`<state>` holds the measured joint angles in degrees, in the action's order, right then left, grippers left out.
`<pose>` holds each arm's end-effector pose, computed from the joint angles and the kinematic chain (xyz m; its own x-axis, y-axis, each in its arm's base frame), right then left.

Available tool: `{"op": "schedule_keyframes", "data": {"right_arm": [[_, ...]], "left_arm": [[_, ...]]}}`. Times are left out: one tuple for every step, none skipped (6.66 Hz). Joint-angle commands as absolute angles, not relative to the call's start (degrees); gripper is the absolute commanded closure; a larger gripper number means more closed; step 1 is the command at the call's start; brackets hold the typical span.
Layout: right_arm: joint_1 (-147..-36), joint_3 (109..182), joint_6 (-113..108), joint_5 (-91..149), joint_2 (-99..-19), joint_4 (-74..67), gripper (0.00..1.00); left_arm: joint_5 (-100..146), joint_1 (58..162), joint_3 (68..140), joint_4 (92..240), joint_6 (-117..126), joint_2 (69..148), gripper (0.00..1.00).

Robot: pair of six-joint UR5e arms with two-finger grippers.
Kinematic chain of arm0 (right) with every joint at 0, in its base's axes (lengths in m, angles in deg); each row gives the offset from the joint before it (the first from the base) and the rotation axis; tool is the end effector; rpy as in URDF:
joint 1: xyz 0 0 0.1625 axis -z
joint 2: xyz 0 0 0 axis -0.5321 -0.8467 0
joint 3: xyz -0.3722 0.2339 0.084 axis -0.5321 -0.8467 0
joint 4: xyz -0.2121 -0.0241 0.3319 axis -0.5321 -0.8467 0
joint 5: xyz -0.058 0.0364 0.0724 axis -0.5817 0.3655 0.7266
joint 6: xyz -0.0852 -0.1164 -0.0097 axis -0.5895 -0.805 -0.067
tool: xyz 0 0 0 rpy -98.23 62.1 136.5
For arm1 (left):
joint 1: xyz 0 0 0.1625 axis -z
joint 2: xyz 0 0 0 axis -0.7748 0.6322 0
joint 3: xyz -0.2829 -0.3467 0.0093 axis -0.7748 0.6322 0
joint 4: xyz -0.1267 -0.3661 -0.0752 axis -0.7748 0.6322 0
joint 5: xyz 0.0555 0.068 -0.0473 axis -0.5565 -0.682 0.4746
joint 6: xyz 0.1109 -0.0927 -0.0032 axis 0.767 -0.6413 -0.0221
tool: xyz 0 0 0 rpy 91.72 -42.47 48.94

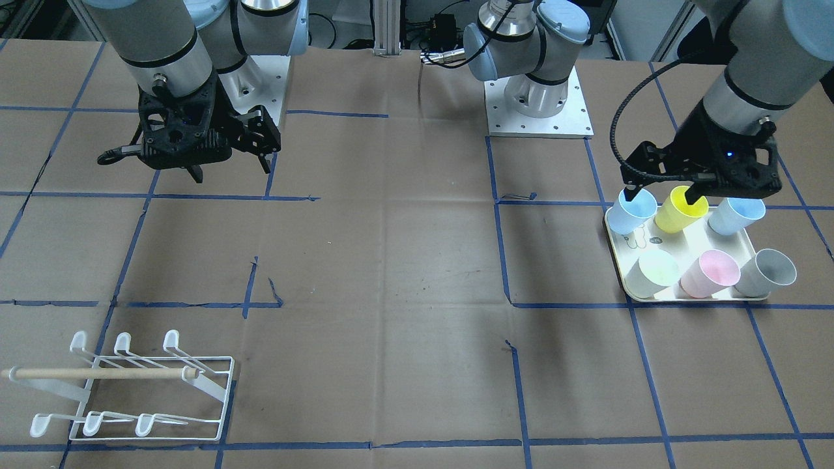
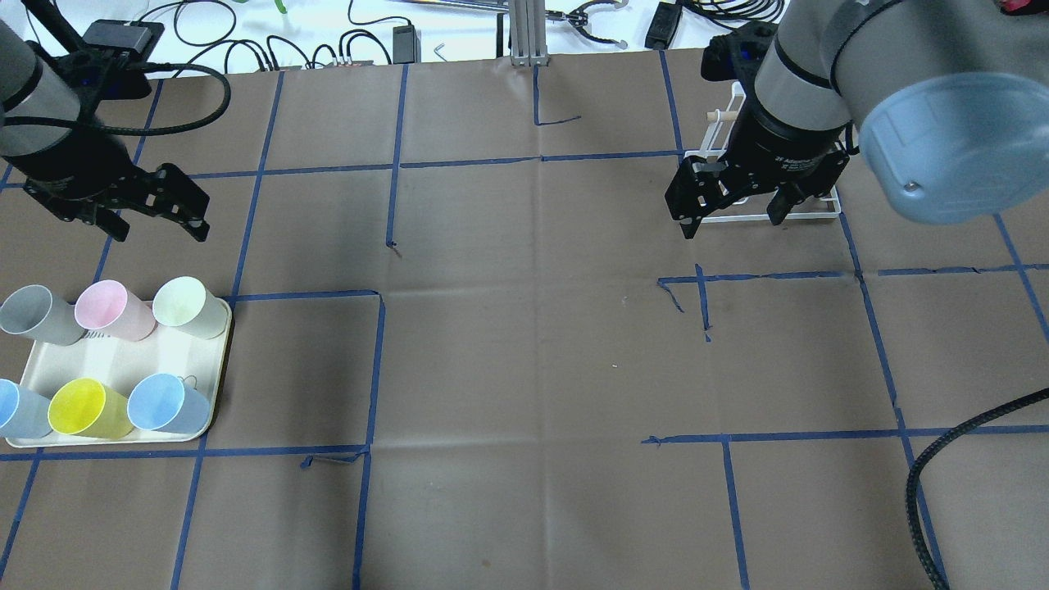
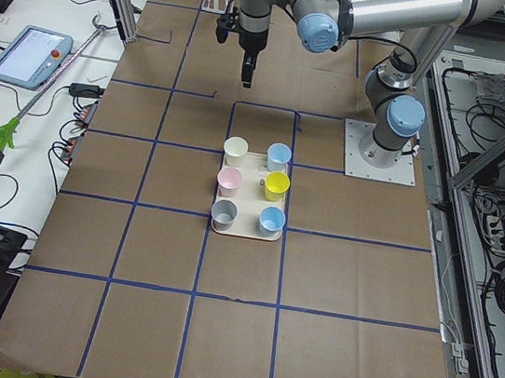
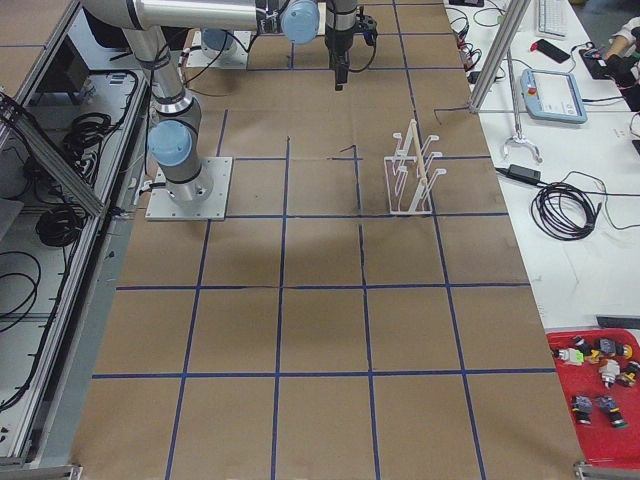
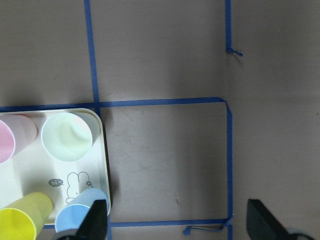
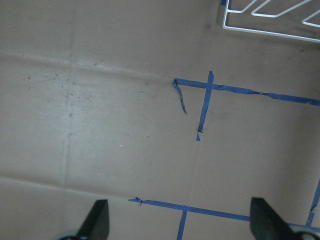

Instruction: Transfer IKEA cup to right arm and place on rack

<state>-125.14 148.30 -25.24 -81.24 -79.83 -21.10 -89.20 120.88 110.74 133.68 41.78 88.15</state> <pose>0.1653 -0.4546 0.4310 -0.9858 -0.1582 -0.0564 -0.1589 0.9873 0.0073 0.0331 -0.4781 0.4173 -0.9989 0.0472 -0.0043 0.0471 0.9987 0.0188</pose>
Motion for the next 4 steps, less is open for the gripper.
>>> {"op": "schedule_keyframes", "data": {"right_arm": [[-125.0, 148.3, -25.2, -81.2, -79.8, -21.1, 0.0], [-125.0, 148.3, -25.2, -81.2, -79.8, -21.2, 0.0], [-125.0, 148.2, -25.2, -81.2, -79.8, -21.2, 0.0], [-125.0, 148.2, -25.2, -81.2, -79.8, -21.2, 0.0]], "left_arm": [[-89.3, 116.8, 111.1, 131.4, 45.1, 90.1, 0.02], [-89.3, 116.7, 112.1, 128.0, 45.1, 92.7, 0.02], [-89.2, 116.4, 113.9, 122.5, 45.0, 95.6, 0.02], [-89.3, 116.4, 116.6, 118.2, 44.8, 96.9, 0.02]]}}
